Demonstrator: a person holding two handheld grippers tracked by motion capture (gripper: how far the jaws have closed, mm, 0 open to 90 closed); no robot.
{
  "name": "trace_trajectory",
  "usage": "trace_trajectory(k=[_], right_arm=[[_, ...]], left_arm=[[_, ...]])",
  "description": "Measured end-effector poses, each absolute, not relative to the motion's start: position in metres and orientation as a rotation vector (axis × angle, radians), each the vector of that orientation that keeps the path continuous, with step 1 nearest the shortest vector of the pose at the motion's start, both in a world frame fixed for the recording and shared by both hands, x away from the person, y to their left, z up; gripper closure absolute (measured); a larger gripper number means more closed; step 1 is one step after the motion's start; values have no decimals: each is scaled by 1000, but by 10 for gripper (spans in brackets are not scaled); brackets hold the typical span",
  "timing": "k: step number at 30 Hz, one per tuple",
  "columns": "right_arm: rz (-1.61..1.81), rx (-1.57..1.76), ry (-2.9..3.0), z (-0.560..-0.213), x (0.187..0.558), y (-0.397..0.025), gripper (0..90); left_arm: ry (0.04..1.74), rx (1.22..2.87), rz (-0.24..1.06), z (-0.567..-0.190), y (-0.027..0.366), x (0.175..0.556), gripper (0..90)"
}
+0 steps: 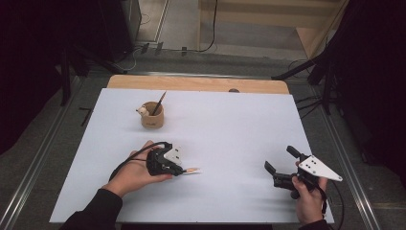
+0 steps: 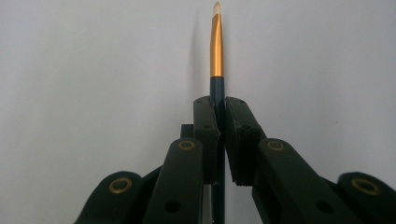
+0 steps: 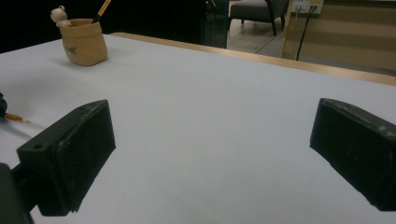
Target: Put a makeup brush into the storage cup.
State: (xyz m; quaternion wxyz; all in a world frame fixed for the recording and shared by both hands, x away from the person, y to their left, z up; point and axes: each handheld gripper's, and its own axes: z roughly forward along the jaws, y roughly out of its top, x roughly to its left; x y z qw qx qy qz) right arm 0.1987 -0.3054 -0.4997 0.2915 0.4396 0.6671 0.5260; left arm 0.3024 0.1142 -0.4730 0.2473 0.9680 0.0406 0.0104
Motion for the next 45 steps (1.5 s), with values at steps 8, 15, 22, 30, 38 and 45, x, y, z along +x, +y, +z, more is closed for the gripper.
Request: trace_trajectory(k=[8,15,22,30,38,45], right_arm=[[1400,1173,1781,-500,199,-306,2],[1400,1166,1784,-500,199,-304,2],[1399,1166,1786,-501,199,-304,2],[1400,1164,1788,-501,200,-305,6],[1406,1160,1791,-502,200,-304,11],[1406,1160,1789,-502,200,-305,15]], left_arm=[[193,2515,92,-460,130,309,842],[258,2434,102,-458,139,312,842],[340,2303,130,-451,154,317,842],[393,2187,151,-443,165,322,842],[457,2082,190,-439,175,325,842],[508,1994,226,-432,186,328,842]])
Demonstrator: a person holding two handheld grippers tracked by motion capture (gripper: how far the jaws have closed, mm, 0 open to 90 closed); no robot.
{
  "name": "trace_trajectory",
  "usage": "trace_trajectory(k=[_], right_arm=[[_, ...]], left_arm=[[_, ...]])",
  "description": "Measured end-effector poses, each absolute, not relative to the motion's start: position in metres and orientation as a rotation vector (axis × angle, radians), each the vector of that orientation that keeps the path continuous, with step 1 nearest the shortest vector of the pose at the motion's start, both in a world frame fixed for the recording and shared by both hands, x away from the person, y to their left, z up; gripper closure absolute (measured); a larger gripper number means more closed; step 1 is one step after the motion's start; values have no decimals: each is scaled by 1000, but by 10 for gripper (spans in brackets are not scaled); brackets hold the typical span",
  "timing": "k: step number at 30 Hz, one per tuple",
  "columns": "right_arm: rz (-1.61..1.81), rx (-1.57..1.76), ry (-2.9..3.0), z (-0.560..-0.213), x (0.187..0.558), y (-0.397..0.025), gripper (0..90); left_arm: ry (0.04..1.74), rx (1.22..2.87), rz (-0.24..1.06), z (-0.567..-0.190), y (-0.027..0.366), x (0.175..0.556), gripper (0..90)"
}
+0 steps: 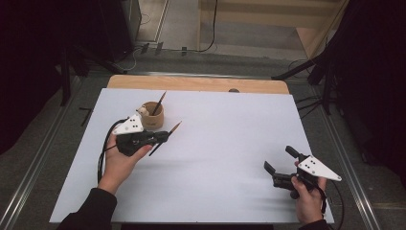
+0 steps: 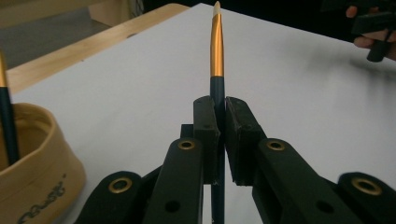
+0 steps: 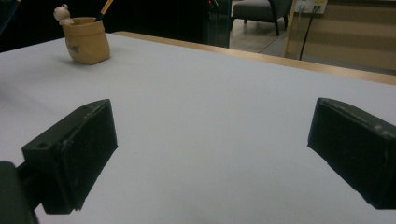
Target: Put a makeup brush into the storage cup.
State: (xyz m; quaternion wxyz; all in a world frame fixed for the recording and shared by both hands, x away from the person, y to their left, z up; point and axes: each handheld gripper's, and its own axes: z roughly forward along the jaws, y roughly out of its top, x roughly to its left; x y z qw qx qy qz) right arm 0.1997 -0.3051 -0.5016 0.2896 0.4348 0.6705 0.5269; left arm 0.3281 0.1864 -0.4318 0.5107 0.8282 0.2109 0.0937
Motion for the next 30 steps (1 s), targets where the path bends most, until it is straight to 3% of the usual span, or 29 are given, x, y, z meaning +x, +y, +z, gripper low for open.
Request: trace_trajectory(k=[9,30], right_arm=[[1410,1161,1791,-502,200,-304,18],[1406,1159,1789,-501,198,-306,21]], left_arm=[[552,1927,301,-424,194,331,842],[658,1773,333,-421,209,350,842]])
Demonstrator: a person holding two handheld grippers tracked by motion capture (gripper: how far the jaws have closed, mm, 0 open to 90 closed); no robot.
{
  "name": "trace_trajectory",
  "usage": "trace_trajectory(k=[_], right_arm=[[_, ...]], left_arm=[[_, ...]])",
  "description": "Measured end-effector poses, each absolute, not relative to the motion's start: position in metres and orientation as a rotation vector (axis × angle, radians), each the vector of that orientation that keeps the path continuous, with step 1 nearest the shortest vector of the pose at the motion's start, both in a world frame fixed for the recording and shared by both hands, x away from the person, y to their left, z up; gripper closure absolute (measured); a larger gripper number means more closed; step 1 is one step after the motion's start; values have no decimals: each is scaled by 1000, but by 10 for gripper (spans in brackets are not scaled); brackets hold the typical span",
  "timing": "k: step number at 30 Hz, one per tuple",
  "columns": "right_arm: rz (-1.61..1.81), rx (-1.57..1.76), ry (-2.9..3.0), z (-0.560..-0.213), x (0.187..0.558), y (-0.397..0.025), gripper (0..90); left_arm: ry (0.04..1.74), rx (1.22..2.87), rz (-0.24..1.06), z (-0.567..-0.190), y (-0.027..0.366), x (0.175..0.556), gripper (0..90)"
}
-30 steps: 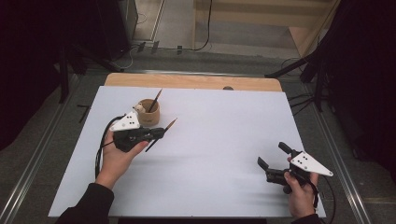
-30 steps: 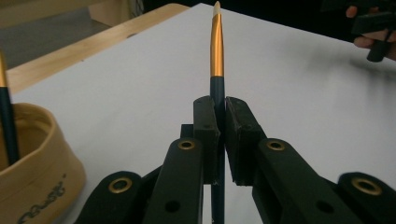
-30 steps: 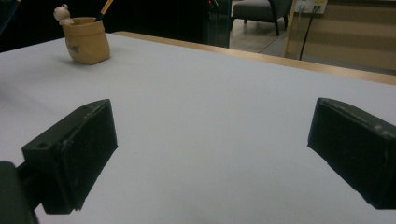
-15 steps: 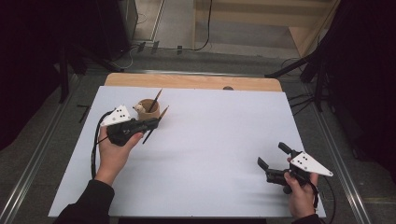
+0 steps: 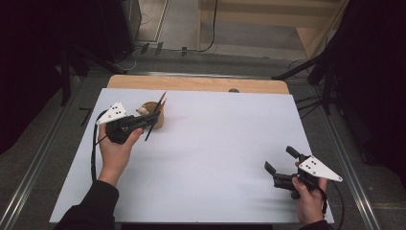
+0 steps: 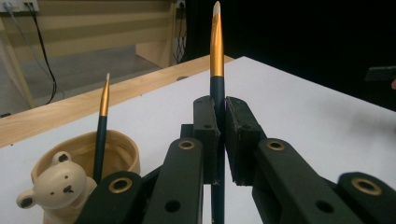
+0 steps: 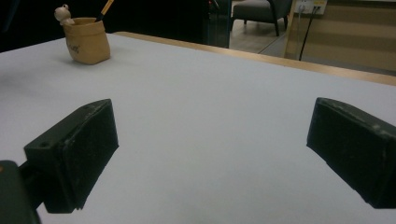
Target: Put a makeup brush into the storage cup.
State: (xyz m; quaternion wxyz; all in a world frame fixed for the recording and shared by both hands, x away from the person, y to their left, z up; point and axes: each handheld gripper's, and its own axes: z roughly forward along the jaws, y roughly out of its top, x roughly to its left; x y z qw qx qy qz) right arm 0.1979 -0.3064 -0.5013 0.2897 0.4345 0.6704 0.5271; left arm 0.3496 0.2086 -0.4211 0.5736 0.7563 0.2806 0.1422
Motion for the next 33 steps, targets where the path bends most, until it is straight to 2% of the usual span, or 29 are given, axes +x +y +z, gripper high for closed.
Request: trace_trajectory(k=[33], right_arm=[[1413,1172,1787,-504,197,-308,22]], left_arm=[[814,1566,412,-427,211,400,841]])
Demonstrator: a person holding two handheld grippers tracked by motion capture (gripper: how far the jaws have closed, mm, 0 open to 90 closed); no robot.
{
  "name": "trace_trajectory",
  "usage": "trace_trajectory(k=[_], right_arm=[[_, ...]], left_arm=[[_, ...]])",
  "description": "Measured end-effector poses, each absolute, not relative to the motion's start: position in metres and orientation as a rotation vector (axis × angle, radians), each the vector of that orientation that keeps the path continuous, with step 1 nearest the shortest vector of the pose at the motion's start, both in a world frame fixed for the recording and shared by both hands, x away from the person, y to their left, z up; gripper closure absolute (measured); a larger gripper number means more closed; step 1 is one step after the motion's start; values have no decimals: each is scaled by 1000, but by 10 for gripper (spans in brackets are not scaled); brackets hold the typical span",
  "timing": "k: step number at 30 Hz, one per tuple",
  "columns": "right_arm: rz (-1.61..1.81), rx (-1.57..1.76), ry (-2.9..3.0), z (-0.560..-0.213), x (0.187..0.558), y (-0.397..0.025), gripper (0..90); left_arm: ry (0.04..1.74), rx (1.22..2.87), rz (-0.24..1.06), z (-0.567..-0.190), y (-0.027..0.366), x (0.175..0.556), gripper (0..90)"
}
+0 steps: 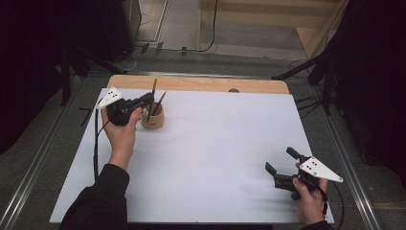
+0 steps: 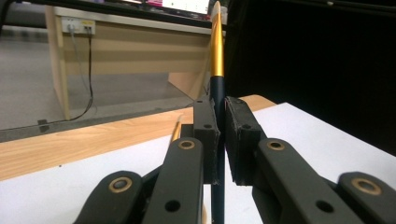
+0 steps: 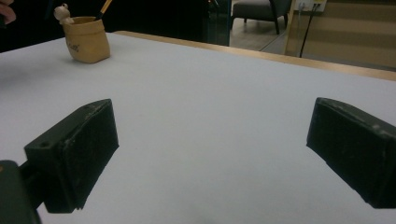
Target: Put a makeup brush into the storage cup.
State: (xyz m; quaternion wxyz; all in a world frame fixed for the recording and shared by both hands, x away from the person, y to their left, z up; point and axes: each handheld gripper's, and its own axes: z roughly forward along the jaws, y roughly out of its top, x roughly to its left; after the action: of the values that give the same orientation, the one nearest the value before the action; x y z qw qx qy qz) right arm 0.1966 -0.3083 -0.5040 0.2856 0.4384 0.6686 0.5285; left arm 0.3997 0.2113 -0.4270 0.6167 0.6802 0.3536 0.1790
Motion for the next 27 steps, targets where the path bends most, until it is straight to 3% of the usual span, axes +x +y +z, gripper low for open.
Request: trace_trajectory(k=[27], right_arm=[[1411,1177,1790,-506,197,-309,23]], left_arm=[[901,1461,496,-438,204,426,840]])
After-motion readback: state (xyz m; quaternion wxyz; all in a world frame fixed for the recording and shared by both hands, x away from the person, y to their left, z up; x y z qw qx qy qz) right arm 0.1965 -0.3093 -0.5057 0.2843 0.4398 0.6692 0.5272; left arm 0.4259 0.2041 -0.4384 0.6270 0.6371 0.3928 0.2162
